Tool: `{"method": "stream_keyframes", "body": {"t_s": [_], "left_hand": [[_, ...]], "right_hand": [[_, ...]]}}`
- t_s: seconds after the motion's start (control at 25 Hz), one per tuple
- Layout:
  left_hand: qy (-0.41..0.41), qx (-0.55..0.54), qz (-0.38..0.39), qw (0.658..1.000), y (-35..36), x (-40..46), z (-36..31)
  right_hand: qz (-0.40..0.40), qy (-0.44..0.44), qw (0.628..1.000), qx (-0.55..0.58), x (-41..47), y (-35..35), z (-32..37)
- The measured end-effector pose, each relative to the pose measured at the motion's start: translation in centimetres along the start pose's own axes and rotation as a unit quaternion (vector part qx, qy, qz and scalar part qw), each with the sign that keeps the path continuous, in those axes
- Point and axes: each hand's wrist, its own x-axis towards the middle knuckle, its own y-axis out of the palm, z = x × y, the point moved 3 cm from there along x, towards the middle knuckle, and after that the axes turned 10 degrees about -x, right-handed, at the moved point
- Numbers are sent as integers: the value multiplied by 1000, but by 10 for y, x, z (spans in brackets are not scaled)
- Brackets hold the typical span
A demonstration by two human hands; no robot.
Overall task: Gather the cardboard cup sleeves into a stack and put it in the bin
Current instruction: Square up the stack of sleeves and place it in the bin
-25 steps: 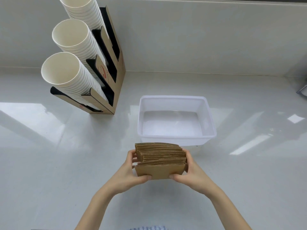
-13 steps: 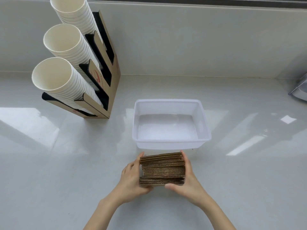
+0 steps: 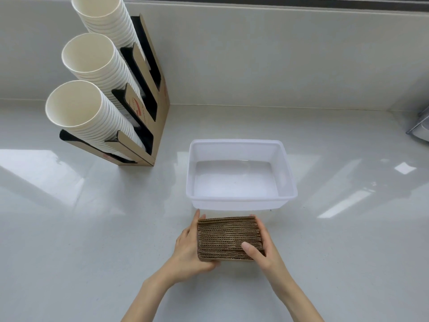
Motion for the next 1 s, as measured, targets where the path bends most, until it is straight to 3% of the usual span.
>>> {"method": "stream_keyframes", "body": {"t_s": [0.2, 0.44, 0.8, 1.0], "left_hand": [[8, -39, -12, 999, -2, -2, 1], [7, 1, -5, 1000, 1, 0, -4], [37, -18, -51, 998, -5, 3, -6], [48, -1, -44, 998, -8, 5, -3]], "right_hand": [[25, 2, 999, -44, 1, -2, -3], [108, 10, 984, -139, 1, -9, -11], [-23, 0, 987, -158, 8, -1, -10], [-22, 0, 982, -185, 11, -4, -10]]}}
